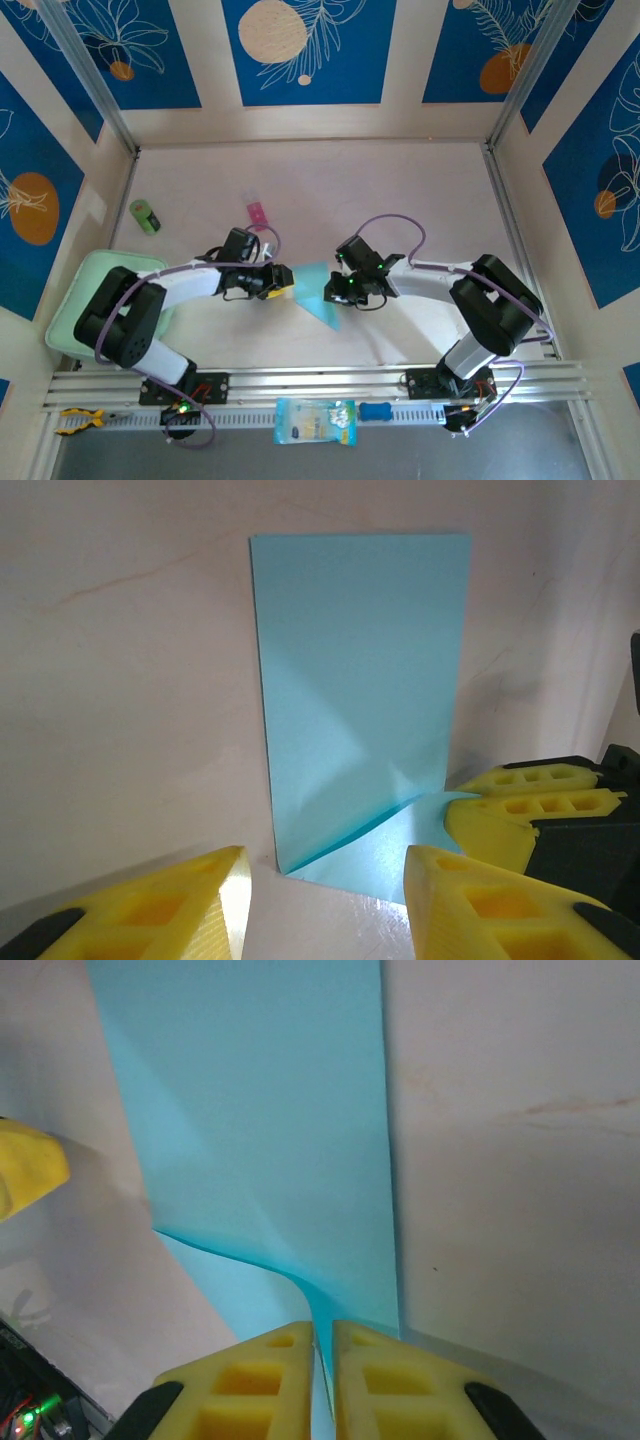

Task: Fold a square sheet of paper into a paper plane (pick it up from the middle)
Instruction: Fourth fold the wing at the center of the table.

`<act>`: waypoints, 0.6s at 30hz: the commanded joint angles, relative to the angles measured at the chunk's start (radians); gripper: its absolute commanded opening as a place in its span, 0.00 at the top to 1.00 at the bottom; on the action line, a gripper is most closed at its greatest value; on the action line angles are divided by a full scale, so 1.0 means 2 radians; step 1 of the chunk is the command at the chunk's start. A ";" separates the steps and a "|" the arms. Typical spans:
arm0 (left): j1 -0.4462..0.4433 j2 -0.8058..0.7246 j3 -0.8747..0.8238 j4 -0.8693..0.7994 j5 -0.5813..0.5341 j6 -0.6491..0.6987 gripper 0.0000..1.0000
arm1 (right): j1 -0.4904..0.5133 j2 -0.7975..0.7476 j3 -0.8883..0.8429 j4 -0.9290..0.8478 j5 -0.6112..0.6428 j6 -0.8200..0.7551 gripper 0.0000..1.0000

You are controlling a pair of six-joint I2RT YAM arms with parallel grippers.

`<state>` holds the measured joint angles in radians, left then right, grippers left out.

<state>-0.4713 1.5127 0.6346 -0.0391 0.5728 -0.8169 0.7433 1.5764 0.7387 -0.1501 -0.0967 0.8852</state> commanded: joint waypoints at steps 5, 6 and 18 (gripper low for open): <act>0.010 0.015 0.010 0.007 0.035 0.007 0.54 | -0.016 -0.029 -0.024 0.034 -0.038 -0.013 0.92; 0.010 0.016 0.012 0.009 0.037 0.007 0.53 | -0.018 -0.032 -0.028 0.040 -0.042 -0.013 0.92; 0.011 0.044 0.029 0.035 0.064 -0.005 0.49 | -0.036 -0.040 -0.053 0.070 -0.068 -0.017 0.92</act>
<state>-0.4599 1.5749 0.6670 0.0029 0.6598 -0.8146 0.6804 1.5208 0.6487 -0.0269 -0.1955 0.8646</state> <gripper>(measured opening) 0.509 0.083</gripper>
